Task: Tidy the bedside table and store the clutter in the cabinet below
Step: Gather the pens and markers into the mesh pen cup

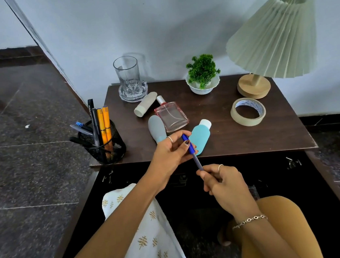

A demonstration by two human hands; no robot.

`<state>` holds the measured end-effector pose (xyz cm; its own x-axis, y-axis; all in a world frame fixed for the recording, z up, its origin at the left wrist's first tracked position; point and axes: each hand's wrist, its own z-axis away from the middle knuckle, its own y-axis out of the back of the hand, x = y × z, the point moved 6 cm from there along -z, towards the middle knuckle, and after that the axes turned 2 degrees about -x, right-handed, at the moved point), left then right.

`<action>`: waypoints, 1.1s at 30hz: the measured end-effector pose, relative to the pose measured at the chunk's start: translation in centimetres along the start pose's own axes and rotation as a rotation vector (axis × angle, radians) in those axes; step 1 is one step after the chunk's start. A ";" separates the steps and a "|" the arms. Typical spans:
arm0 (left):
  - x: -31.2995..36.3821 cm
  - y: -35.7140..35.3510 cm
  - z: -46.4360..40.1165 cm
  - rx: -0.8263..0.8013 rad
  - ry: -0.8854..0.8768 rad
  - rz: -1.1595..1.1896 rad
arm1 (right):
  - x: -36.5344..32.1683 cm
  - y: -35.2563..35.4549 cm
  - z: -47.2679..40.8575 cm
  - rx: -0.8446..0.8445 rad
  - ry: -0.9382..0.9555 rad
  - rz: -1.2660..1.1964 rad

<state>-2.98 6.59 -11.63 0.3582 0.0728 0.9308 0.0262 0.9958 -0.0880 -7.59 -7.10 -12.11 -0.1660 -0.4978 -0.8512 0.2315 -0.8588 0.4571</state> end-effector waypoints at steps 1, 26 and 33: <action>0.0 0.1 0.1 0.007 0.006 -0.005 | 0.0 -0.1 0.0 -0.014 -0.001 -0.010; 8.4 17.7 6.7 0.877 -0.537 -0.855 | -2.3 -1.4 -0.4 -0.034 0.095 -0.005; 6.4 17.6 5.7 0.922 -0.318 -1.270 | -2.4 -1.7 -0.3 -0.051 0.113 0.063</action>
<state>-5.52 24.91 -5.21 0.3416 -0.8994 0.2728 -0.4466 0.1001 0.8891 -7.26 -4.38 -10.94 -0.0414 -0.5310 -0.8464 0.2874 -0.8176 0.4989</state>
